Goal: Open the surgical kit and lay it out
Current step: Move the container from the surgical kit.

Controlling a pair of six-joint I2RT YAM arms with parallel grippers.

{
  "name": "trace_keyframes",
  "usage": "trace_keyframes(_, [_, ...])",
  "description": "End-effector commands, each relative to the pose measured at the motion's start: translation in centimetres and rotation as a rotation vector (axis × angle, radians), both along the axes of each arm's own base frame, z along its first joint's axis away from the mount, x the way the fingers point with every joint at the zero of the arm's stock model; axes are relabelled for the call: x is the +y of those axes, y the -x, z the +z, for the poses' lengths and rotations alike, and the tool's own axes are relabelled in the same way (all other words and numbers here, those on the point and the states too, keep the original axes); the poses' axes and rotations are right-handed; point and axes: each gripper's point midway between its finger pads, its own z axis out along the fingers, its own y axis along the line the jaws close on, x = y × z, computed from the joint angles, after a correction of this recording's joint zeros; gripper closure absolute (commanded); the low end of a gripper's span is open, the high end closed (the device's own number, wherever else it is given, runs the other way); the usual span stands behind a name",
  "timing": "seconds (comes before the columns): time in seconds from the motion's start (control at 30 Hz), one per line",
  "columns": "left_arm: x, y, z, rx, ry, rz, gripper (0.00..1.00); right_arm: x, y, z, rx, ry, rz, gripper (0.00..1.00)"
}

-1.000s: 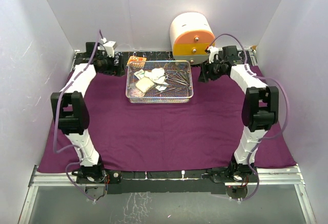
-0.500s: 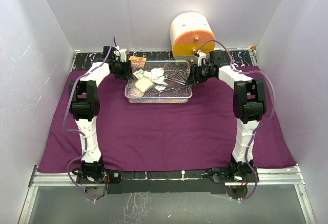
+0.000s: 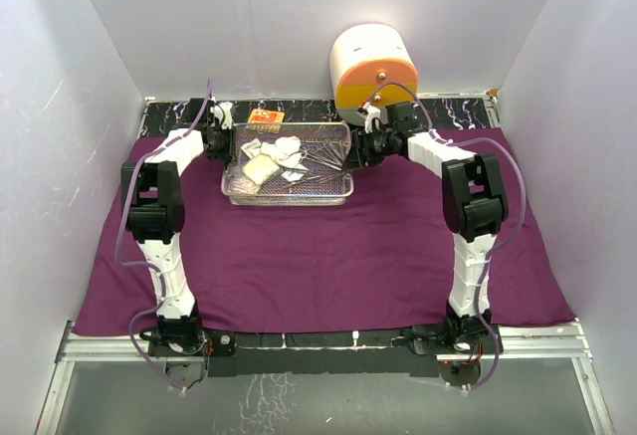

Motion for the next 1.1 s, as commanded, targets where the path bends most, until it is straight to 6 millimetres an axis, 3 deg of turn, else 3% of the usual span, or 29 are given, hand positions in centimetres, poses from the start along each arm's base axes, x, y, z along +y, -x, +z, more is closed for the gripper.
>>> trace_keyframes(0.0, [1.7,0.6,3.1,-0.051,-0.039,0.008,0.79,5.3,-0.3,2.9,-0.081,-0.103,0.112,0.57])
trace_keyframes(0.3, [6.5,0.0,2.1,-0.051,-0.046,0.105,0.79,8.9,-1.3,2.7,-0.078,-0.120,0.136,0.57])
trace_keyframes(0.57, [7.0,-0.7,1.0,-0.035,-0.032,0.115,0.76,10.1,-1.4,2.7,-0.069,-0.117,0.151,0.55])
trace_keyframes(0.67, [7.1,-1.2,1.9,-0.057,-0.035,0.118,0.65,9.5,-1.8,3.4,-0.100,-0.074,0.161,0.50])
trace_keyframes(0.8, [7.6,-2.8,5.0,-0.127,-0.060,0.108,0.48,7.7,-2.2,5.4,-0.140,-0.019,0.160,0.44])
trace_keyframes(0.97, [7.8,-4.0,9.0,-0.203,-0.078,0.089,0.35,4.2,-2.0,7.6,-0.183,0.061,0.146,0.40])
trace_keyframes(1.07, [6.8,-3.7,10.4,-0.231,-0.053,0.038,0.31,1.5,-1.0,8.5,-0.197,0.110,0.141,0.39])
